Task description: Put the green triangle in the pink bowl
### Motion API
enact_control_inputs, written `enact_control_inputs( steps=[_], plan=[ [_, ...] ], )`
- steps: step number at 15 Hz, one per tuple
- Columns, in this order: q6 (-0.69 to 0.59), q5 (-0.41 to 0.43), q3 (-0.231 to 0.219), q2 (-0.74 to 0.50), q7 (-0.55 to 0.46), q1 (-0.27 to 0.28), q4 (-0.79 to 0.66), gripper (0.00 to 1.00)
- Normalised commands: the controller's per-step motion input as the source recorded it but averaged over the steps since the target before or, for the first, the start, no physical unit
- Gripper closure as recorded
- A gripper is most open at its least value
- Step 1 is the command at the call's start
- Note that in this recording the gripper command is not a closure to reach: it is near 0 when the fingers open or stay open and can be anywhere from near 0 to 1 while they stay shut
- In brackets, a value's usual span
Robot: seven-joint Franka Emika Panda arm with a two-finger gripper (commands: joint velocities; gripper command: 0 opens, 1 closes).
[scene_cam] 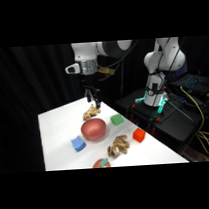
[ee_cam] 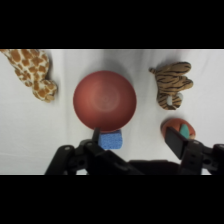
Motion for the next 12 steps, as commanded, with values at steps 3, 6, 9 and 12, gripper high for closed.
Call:
enact_control_inputs(
  steps=[3, 6, 9, 12],
  plan=[
    [0.01, -0.023, -0.007, 0.02, 0.01, 0.001, 0.02, 0.0],
    [0.14, -0.025, -0.024, 0.01, 0.03, -0.018, -0.06, 0.0],
    [0.23, 0.03, -0.042, -0.14, 0.02, -0.047, -0.29, 0.0],
    [0.26, 0.072, -0.042, -0.3, 0.04, -0.054, -0.47, 0.0]
  ],
)
